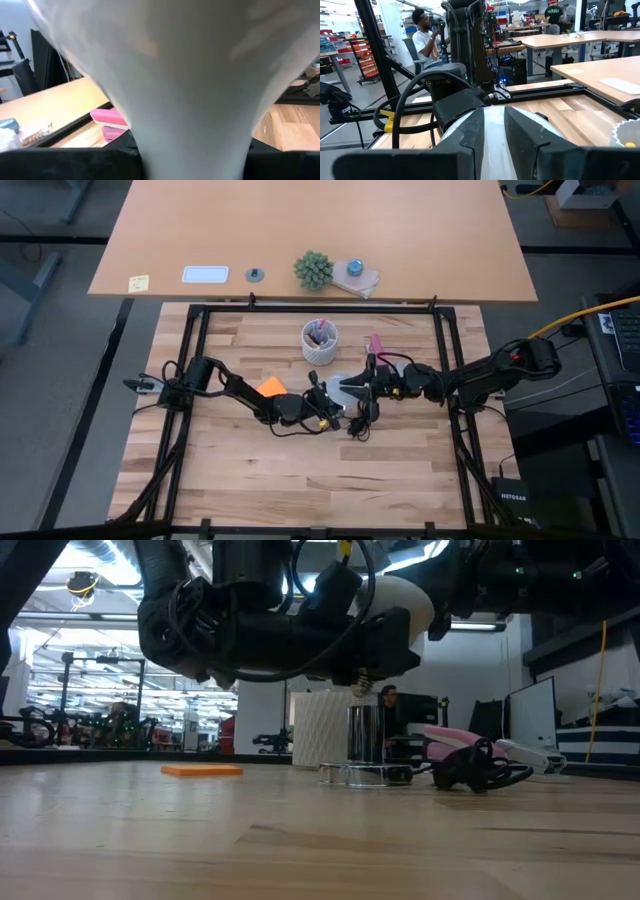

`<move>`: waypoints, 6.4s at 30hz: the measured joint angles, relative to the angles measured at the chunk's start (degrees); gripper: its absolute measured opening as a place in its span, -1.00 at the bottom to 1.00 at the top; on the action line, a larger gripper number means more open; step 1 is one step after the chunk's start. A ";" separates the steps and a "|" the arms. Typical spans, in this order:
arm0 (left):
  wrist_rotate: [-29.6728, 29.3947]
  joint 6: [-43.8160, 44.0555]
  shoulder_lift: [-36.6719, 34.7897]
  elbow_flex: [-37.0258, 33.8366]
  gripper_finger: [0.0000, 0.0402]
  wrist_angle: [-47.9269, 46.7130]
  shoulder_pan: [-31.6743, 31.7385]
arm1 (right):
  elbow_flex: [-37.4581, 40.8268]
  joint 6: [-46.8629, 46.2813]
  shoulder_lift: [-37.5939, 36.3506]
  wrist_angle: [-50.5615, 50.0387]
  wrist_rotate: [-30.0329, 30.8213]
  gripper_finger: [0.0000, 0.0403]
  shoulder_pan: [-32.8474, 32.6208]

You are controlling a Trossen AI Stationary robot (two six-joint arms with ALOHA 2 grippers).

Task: Screw lightbulb
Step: Insert the lightbulb into the lamp

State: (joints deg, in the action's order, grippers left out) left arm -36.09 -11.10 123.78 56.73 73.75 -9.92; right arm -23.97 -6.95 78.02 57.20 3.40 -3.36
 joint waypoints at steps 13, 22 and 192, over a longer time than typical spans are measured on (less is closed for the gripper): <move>-8.69 -8.87 -1.03 0.13 -0.38 6.14 -2.88 | 0.09 4.55 -5.10 -0.22 2.14 -0.62 0.02; -25.26 -14.67 -5.47 0.09 -0.38 5.14 -6.40 | 0.07 8.38 -9.67 -0.46 3.72 -0.62 0.04; 32.84 55.61 -22.20 0.33 -0.10 -99.33 6.04 | -0.09 16.23 -19.06 -18.33 13.92 -0.62 -0.02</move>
State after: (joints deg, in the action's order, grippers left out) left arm -3.25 44.51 101.58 57.06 -25.58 -3.89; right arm -24.05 9.28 58.96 38.87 17.32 -3.38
